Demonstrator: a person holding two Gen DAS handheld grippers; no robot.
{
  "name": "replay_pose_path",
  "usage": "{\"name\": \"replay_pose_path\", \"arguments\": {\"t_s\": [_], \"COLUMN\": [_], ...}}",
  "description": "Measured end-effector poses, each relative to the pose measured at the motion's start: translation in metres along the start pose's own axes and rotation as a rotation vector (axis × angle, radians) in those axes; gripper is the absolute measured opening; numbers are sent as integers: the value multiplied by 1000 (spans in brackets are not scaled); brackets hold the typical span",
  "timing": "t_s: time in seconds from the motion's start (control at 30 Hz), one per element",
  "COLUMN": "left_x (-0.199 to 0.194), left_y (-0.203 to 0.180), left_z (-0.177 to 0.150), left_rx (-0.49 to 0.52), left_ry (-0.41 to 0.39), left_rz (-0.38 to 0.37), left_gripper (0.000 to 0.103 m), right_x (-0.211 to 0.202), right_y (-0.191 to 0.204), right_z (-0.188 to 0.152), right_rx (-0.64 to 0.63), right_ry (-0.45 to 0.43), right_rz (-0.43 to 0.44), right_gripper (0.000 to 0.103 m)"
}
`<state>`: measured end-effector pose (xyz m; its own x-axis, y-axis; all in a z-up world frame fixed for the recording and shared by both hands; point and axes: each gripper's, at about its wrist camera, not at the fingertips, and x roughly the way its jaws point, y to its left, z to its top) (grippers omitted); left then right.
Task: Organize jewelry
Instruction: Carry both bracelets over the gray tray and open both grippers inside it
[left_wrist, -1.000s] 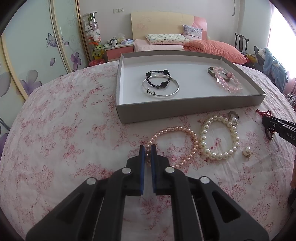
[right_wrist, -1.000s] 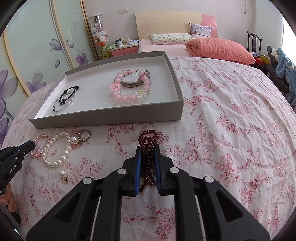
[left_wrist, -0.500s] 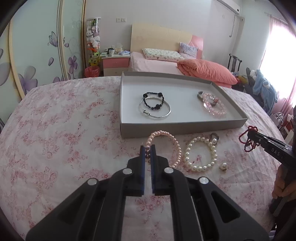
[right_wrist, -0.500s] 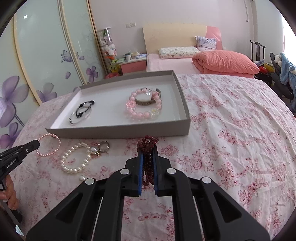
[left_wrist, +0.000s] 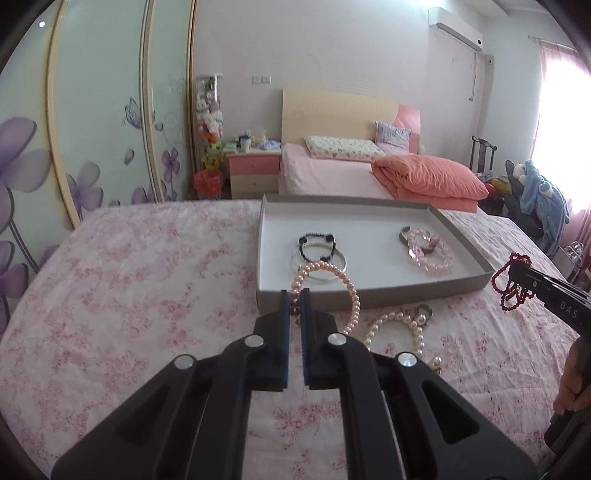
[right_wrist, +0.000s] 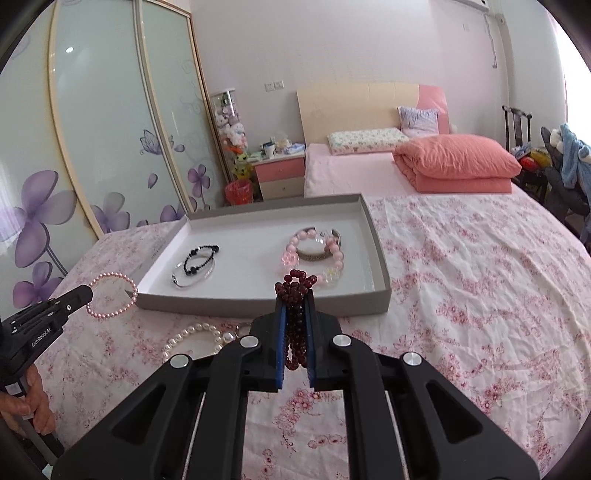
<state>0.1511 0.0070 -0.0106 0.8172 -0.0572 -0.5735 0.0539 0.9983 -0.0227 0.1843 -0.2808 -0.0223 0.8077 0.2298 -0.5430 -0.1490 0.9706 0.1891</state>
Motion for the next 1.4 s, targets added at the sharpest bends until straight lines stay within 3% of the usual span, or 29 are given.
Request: {"name": "replay_pose_path", "arguments": {"t_s": [0.4, 0.83, 1.1, 1.4], "left_x": [-10, -5, 20, 67], "left_y": [-26, -34, -37, -39], "left_z": [13, 32, 47, 65], "left_rx": [44, 60, 60, 65], "left_ry": [-72, -117, -114, -97], "left_rz": [41, 42, 54, 56], "left_gripper": [6, 7, 7, 7], "right_x": [-19, -16, 8, 58], "right_y": [22, 28, 27, 14], "right_z": [13, 31, 48, 61], "right_rx": [-66, -90, -78, -39], "right_ry": [-120, -170, -163, -96], "right_rz": [7, 11, 26, 34], "right_gripper": [10, 10, 10, 10]}}
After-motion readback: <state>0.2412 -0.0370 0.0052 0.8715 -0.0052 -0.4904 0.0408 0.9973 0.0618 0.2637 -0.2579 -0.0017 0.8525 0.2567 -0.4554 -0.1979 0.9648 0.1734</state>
